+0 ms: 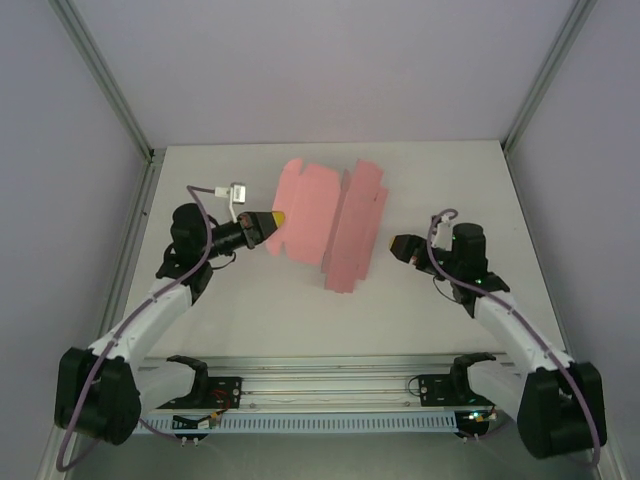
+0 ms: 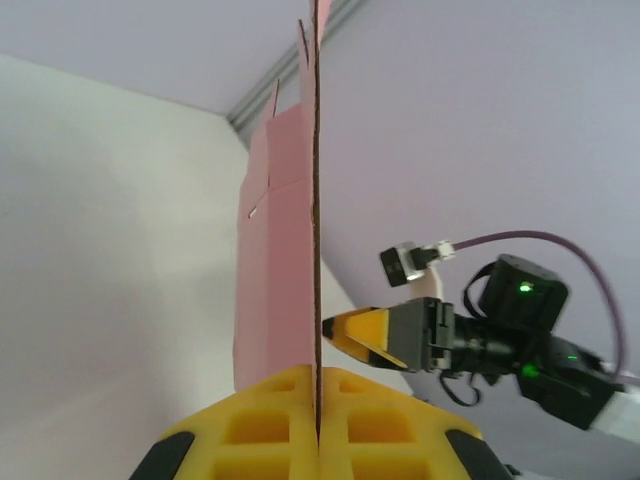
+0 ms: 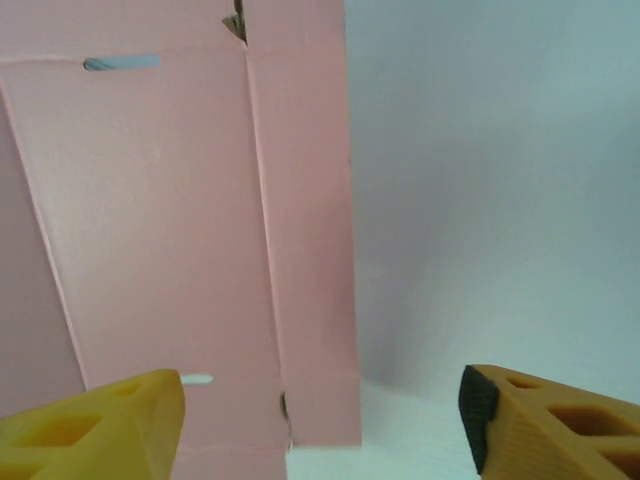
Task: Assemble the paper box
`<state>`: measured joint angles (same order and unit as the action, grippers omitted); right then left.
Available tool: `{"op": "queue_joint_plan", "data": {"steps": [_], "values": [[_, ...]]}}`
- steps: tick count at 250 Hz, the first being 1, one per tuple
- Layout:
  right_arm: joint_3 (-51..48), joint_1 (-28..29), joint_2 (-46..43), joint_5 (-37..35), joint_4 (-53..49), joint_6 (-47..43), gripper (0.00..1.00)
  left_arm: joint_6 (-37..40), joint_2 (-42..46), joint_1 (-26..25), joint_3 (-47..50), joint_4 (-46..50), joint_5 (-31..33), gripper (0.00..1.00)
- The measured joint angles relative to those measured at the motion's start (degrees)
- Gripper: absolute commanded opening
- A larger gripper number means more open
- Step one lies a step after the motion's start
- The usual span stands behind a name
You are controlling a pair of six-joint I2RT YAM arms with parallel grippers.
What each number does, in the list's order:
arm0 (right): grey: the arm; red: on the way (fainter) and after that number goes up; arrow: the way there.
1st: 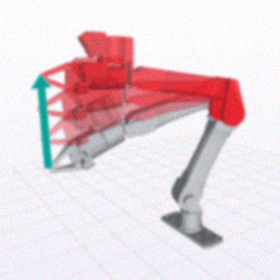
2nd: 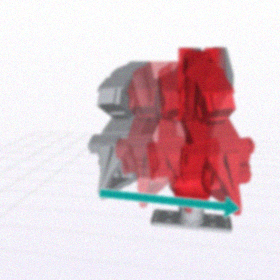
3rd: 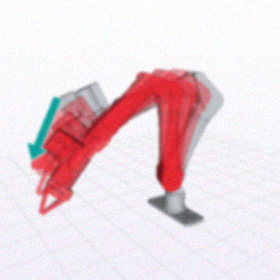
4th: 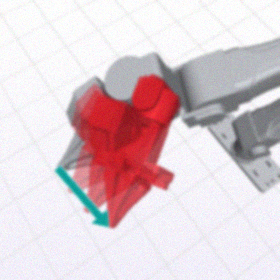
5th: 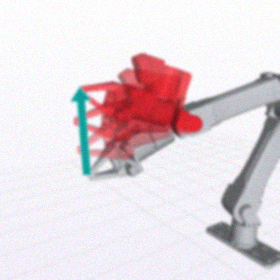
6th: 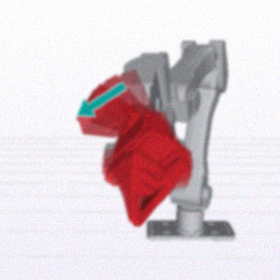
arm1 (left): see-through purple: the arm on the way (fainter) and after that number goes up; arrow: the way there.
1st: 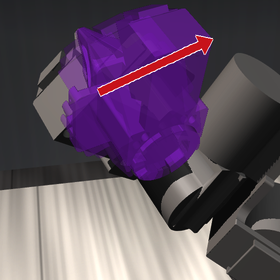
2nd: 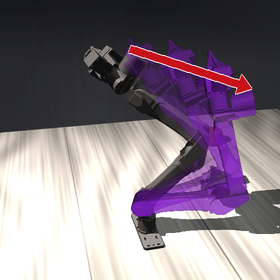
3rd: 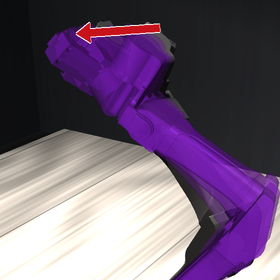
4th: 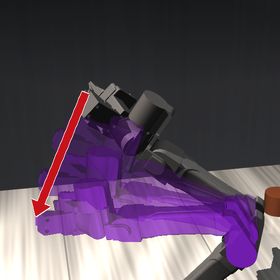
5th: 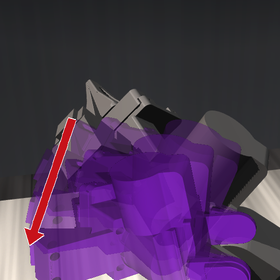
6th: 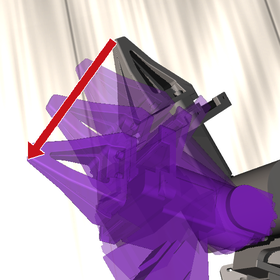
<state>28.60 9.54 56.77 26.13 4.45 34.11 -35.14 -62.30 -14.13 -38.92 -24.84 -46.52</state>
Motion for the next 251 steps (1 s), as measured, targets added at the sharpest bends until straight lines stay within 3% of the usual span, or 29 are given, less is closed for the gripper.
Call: {"op": "queue_joint_plan", "data": {"steps": [45, 87, 141, 193, 211, 232, 251], "values": [[-4.5, -2.3, -1.2, 8.5, 12.0, 2.3, 0.93, -2.9, 7.0, -0.3, 0.5, -2.8, -3.4, 0.0], [-6.9, -2.4, 1.8, 15.0, 27.6, 7.0, 0.88, -3.5, 11.6, -0.4, 0.5, -3.0, -3.6, 0.0], [-3.7, -2.4, 5.4, 23.8, 39.6, 13.8, 0.53, -4.0, 13.2, -0.4, 0.5, -1.9, -2.7, 0.0], [-1.6, -2.8, 5.2, 26.5, 42.3, 16.6, 0.38, -2.5, 15.3, -0.4, 0.5, -0.2, 0.1, 0.0], [-1.2, -2.8, 4.7, 26.8, 41.9, 16.7, 0.25, -1.9, 15.5, -0.4, 0.5, 0.9, 1.1, 0.0], [-0.8, -2.8, 3.5, 26.9, 40.5, 16.3, 0.0, -0.8, 15.6, -0.4, 0.7, 3.1, 2.9, 0.0], [0.0, -2.8, 1.7, 26.9, 37.5, 15.1, 0.0, 0.2, 15.8, -0.4, 1.3, 4.2, 4.4, 0.0]]}}
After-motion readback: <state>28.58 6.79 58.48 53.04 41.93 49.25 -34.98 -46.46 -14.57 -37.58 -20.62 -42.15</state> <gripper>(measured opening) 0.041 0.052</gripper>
